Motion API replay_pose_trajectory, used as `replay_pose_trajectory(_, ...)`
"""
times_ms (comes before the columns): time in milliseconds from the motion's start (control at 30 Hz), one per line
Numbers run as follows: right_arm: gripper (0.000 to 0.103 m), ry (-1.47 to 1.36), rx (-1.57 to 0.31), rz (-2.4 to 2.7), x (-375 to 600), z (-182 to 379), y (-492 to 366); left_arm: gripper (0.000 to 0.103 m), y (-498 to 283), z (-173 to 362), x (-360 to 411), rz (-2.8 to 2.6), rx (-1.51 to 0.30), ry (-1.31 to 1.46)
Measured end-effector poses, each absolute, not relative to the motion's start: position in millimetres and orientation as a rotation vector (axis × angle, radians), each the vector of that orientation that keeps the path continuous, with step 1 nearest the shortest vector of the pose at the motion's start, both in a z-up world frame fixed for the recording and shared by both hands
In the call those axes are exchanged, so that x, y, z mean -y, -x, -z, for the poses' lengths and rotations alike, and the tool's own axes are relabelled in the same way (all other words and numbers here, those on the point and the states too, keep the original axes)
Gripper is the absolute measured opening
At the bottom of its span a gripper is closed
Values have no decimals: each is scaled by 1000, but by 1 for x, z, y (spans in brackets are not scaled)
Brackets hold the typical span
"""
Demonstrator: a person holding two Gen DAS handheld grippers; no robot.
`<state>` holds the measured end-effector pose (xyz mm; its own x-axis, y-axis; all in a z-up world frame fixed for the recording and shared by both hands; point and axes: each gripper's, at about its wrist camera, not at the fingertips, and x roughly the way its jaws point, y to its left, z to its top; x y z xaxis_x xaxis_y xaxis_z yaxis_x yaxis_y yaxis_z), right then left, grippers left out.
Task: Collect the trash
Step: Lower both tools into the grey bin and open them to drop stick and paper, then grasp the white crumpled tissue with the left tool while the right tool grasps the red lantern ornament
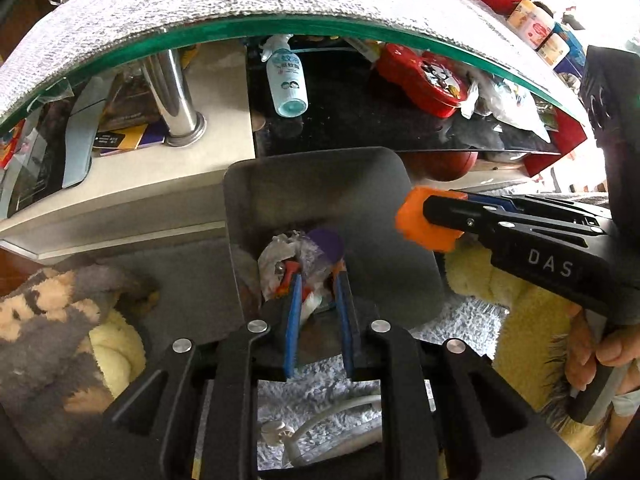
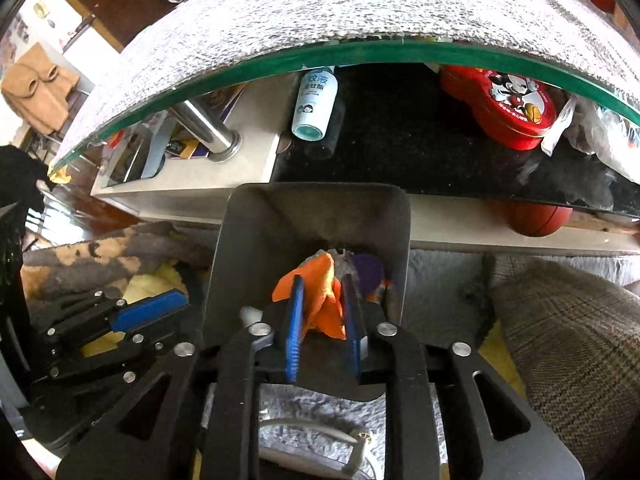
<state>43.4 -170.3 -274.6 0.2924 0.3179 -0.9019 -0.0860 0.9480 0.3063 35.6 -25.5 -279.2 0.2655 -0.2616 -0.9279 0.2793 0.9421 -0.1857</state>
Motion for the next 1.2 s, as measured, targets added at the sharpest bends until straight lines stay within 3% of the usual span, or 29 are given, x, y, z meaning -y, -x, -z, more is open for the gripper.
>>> replay_pose_trajectory(33, 40, -221, -1244, -265, 172, 273, -44, 21, -36, 278, 25, 364, -1249, -17)
replay_pose_trajectory(167, 56, -235, -1228, -245, 178, 267, -48, 39, -37, 271, 21, 352, -1241, -29)
replay_pose_trajectory(233, 73, -238, -1214, -231, 183, 260, -50, 49, -38, 266, 18, 354, -1236, -34)
replay_pose_trajectory(400, 92, -217, -1167, -189, 196, 235, -60, 73, -45, 250, 12, 353, -1222, -42)
replay_pose_trajectory(467, 92, -207, -1146, -190, 200, 222, -66, 79, -50, 241, 9, 356, -1214, -41)
replay_pose_trajectory(667, 93, -207, -1087, -183, 215, 189, -87, 84, -70, 211, 5, 346, -1167, -69)
replay_pose_trajectory(1200, 93, -197, -980, -129, 229, 146, -192, 89, -176, 156, 9, 295, -1046, -89)
